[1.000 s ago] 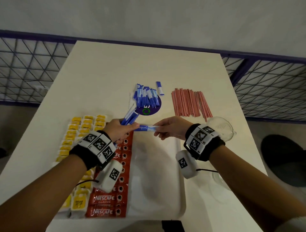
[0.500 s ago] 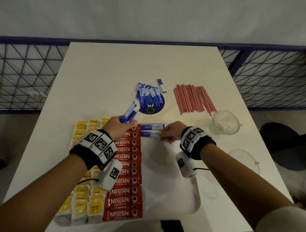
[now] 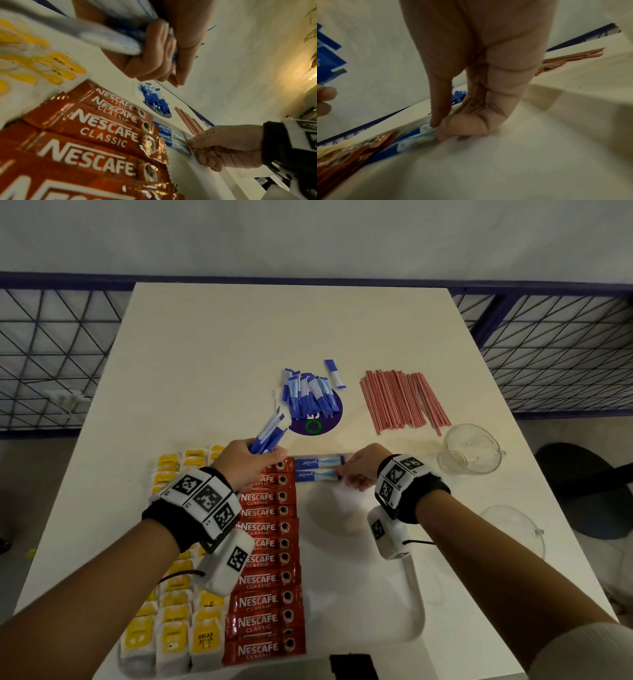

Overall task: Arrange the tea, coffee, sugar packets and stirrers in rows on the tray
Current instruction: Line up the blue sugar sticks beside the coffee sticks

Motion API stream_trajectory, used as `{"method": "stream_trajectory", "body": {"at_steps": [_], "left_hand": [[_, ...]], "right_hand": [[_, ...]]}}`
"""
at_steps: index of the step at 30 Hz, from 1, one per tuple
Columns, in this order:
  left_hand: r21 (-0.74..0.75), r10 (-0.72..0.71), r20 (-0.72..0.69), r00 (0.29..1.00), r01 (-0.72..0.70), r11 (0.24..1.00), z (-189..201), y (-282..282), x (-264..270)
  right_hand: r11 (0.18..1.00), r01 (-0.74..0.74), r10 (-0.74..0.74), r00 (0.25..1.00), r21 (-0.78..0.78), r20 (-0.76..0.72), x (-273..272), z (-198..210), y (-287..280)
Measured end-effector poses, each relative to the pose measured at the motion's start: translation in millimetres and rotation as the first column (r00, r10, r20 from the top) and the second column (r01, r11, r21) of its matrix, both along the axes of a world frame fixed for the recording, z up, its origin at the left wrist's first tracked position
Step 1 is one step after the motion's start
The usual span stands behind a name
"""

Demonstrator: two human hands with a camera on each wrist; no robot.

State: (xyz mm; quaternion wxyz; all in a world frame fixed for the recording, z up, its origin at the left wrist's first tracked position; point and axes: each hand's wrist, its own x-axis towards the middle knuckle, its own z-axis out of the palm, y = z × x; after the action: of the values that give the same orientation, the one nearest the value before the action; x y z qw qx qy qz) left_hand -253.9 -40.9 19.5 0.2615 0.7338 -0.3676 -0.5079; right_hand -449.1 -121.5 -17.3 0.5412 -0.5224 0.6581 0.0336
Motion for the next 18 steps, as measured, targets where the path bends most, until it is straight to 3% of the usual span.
{"method": "stream_trajectory", "body": {"at_steps": [5, 10, 18], "left_hand": [[0.008, -0.012, 0.008, 1.0, 0.012, 1.0, -2.4, 1.1, -0.6], [0.01, -0.012, 0.004, 1.0, 0.012, 1.0, -2.0, -0.2, -1.6], [0.004, -0.004, -0.013, 1.0, 0.004, 1.0, -1.5, -0.2, -0.4]], "right_hand": [[0.985, -0.11, 0.088, 0.983, -0.134, -0.163, 7.2, -8.1, 5.0], [0.961, -0.215, 0.166, 0.951, -0.172, -0.26, 12.3, -10.5, 9.2], [0.968, -0.18, 0.144, 0.969, -0.175, -0.199, 9.8, -6.2, 7.7]]}}
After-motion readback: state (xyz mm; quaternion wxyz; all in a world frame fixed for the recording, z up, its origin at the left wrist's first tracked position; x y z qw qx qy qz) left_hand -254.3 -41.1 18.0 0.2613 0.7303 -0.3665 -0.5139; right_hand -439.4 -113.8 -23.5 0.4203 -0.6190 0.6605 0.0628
